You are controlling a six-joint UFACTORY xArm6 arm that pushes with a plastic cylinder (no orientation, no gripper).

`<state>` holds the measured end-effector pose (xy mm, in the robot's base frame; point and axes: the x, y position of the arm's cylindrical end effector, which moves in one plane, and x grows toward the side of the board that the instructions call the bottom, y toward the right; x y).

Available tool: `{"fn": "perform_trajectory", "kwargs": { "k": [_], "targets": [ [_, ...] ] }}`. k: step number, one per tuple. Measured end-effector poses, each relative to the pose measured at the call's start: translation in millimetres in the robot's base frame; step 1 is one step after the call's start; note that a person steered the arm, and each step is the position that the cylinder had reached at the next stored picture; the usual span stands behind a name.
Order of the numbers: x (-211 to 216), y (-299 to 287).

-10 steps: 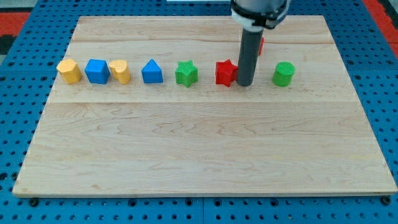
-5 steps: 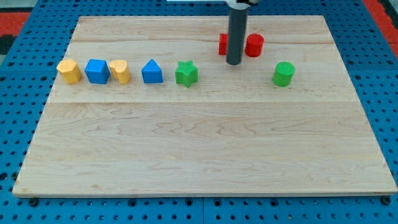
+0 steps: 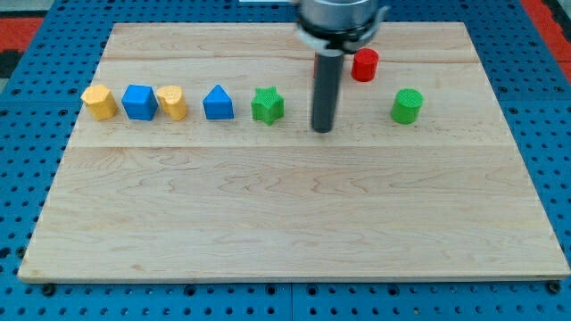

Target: Move the red star and yellow heart parallel to each other

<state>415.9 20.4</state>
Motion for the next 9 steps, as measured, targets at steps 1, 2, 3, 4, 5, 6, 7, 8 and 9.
{"fn": "perform_trajectory", "kwargs": {
  "k": [1, 2, 3, 4, 5, 6, 7, 8, 9],
  "targets": [
    [6.0, -58.4],
    [6.0, -133.4],
    [-11.5, -153.5],
    [-37.3, -164.5],
    [-37.3, -174.8],
    [-39.4, -175.2],
    [-20.9, -181.6],
    [-37.9, -192.1],
    [-78.4, -192.1]
  ]
}}
